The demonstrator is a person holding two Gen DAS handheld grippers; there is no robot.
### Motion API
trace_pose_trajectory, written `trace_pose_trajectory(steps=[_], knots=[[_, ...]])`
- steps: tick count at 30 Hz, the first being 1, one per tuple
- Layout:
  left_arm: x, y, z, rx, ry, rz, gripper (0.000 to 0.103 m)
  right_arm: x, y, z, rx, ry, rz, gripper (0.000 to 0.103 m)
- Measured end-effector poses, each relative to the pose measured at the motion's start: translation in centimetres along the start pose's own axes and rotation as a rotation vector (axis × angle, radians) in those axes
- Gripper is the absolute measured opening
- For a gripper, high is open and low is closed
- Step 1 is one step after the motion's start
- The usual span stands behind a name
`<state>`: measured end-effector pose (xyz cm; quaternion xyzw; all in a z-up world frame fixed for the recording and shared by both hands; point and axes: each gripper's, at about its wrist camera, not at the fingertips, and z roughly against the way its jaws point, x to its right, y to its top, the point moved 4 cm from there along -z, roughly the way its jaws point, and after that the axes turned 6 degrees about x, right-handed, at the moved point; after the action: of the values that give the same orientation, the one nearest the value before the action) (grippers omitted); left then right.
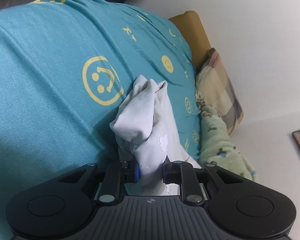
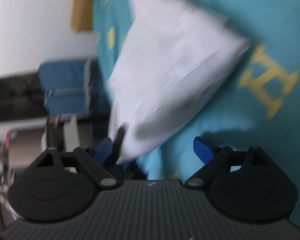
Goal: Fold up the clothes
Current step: 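Grasp the folded shirt with both grippers and lift it off the bed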
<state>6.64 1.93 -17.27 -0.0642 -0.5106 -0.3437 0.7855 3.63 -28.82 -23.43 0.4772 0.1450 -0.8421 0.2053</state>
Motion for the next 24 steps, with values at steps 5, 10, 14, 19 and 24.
trace_pose_trajectory(steps=[5,10,14,19,24], knots=[[-0.1,0.3,-0.3,-0.006,0.000,0.014,0.021,1.5,2.1,1.9,0.161,-0.052,-0.058,0.053],[0.6,0.2,0.1,-0.008,0.016,-0.039,0.020,0.7,1.7,2.6,0.204,-0.089,0.049,0.030],[2.3,0.1,2.0,-0.013,-0.019,-0.060,0.019,-0.5,0.9,4.4,0.237,-0.051,0.105,0.026],[6.6,-1.5,6.0,-0.055,-0.093,-0.104,0.019,-2.2,-0.7,10.2,0.311,0.004,0.156,0.025],[12.0,-4.5,9.0,-0.131,-0.162,-0.131,0.019,-4.6,-1.0,18.2,0.373,0.103,0.170,0.025]])
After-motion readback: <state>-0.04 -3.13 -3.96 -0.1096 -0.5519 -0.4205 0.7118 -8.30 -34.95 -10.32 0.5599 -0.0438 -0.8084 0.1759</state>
